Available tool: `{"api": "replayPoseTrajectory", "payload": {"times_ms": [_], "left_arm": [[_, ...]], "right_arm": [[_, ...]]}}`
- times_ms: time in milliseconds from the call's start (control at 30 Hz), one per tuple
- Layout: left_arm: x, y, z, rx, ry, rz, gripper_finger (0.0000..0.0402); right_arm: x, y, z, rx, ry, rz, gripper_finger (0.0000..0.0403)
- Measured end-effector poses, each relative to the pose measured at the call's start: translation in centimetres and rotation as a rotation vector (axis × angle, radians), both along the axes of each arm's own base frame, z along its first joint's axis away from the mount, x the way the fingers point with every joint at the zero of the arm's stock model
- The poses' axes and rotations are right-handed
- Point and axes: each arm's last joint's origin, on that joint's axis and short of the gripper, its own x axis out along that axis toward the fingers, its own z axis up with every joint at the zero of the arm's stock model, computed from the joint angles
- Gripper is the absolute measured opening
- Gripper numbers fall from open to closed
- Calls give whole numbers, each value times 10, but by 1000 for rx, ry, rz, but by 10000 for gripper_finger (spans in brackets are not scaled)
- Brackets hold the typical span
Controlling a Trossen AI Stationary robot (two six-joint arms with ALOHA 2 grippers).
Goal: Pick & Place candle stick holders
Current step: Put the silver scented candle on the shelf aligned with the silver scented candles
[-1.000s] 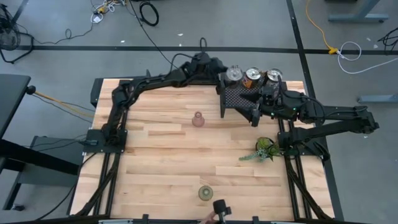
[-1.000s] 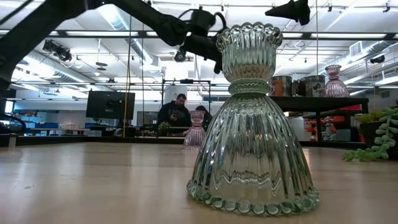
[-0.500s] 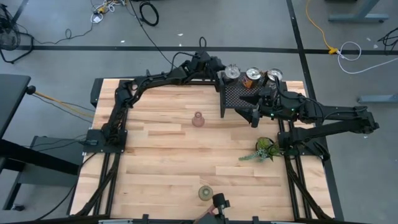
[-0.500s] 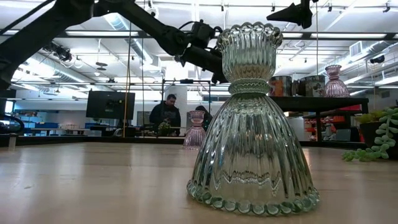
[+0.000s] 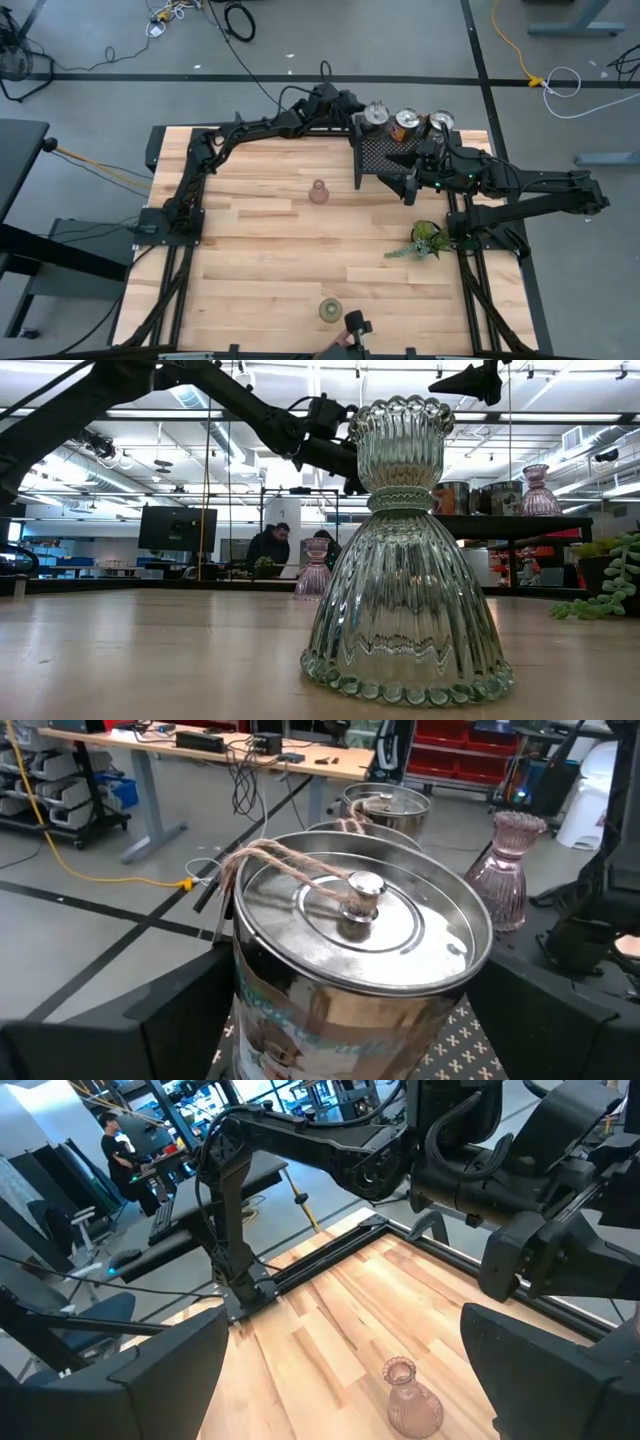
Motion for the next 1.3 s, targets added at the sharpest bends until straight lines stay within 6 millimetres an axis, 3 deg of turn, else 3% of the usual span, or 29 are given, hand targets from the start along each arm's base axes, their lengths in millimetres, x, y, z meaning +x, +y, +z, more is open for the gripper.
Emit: {"api": "replayPoseTrajectory", "payload": {"times_ms": [1133,1300], "left_arm": [[3,-6,0,2,1,-6,376],[2,-3,-2,-21,-19,-98,376]], "right_arm": [[0,0,0,0,0,1,396],[0,0,0,0,0,1,396]]}}
